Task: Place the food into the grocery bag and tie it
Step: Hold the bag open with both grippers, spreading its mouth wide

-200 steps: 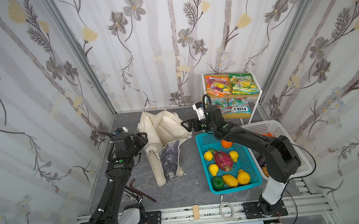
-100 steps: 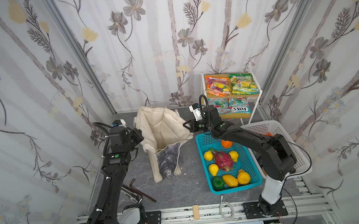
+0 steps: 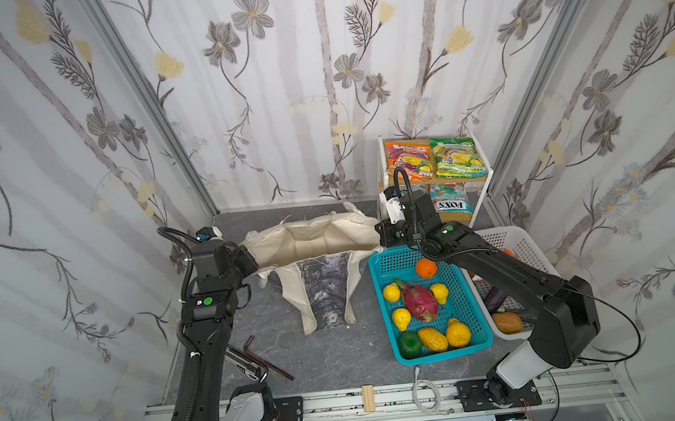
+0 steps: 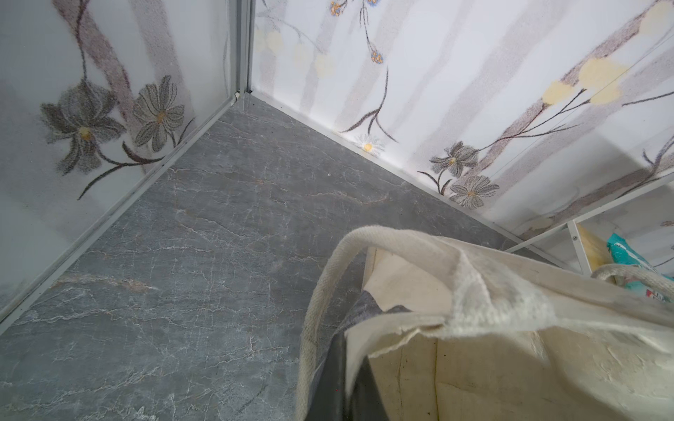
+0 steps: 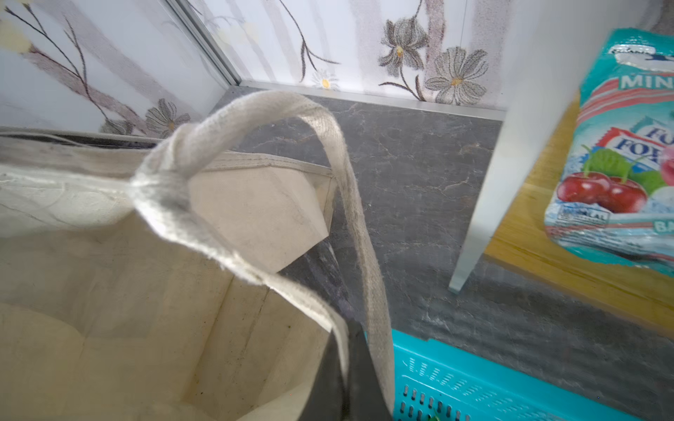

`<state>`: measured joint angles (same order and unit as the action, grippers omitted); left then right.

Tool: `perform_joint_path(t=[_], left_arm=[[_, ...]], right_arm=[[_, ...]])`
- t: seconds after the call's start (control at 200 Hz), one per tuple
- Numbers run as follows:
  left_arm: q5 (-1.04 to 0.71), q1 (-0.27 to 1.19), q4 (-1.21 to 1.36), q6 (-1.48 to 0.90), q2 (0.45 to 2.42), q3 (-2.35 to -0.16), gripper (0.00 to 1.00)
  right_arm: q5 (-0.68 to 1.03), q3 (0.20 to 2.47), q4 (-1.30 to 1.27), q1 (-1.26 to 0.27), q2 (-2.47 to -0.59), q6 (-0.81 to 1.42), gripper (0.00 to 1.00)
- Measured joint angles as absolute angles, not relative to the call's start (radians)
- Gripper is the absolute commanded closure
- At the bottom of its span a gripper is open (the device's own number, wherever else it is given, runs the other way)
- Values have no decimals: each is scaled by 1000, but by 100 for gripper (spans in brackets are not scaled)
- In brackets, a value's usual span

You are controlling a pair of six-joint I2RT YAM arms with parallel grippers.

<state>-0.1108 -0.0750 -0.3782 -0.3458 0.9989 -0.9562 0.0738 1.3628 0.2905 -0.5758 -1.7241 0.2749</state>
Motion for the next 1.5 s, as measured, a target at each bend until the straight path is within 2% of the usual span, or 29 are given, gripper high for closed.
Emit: perform_joint_path(t=[0.355, 0.819, 1.054, 1.499], left_arm=[[-292, -52, -383, -329, 1079, -991, 100], [-334, 11, -245, -321, 1102, -917, 100], [-256, 6, -209, -342, 1053, -844, 100], [-360, 14, -196, -421, 987, -817, 100]], right_arm=[[72, 1359, 263, -678, -1732, 298, 100], [-28, 1269, 131, -707, -1721, 305, 100], [-78, 1361, 192, -706, -1754, 322, 100], [-54, 1159, 117, -738, -1617, 444, 100]])
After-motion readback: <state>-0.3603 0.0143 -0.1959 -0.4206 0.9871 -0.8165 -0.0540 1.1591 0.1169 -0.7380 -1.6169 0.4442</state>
